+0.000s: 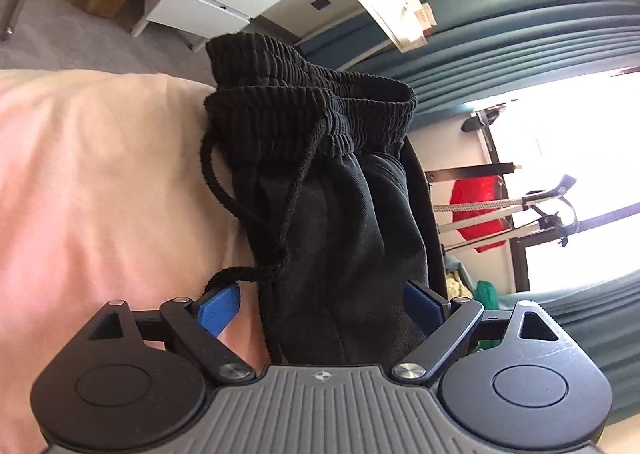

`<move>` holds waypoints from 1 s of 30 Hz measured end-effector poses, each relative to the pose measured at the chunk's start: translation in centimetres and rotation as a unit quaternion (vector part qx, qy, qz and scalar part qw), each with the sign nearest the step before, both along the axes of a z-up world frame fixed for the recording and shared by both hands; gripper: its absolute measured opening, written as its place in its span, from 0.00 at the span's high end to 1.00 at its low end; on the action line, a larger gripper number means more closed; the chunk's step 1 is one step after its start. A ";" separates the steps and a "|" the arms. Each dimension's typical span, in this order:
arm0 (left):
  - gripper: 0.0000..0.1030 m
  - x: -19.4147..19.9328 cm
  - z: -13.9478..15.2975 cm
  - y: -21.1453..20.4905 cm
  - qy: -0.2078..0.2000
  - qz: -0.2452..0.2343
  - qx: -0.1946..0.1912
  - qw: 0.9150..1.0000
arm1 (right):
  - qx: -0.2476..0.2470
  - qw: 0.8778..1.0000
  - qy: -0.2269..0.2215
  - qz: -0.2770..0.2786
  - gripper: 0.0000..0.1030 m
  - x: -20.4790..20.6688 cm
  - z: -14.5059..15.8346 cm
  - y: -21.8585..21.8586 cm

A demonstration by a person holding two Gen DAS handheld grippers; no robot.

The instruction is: Fold clothes

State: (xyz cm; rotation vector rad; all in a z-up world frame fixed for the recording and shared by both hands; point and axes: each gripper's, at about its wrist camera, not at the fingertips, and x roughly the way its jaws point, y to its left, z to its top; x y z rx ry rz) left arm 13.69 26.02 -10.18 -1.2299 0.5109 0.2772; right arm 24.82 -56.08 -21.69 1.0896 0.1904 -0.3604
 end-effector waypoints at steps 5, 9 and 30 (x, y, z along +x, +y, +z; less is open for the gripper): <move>0.13 3.2 -1.8 2.0 -0.033 -0.002 0.013 0.999 | 0.001 1.000 -0.007 0.000 0.88 -0.1 -0.2 -0.2; 0.44 6.0 -1.0 1.7 -0.034 0.012 0.036 0.999 | 0.004 1.000 -0.009 -0.005 0.88 -0.2 0.1 -0.4; 0.87 -7.6 9.3 4.4 -0.014 0.003 0.082 0.997 | 0.116 0.993 0.007 -0.023 0.91 -17.5 4.9 -0.9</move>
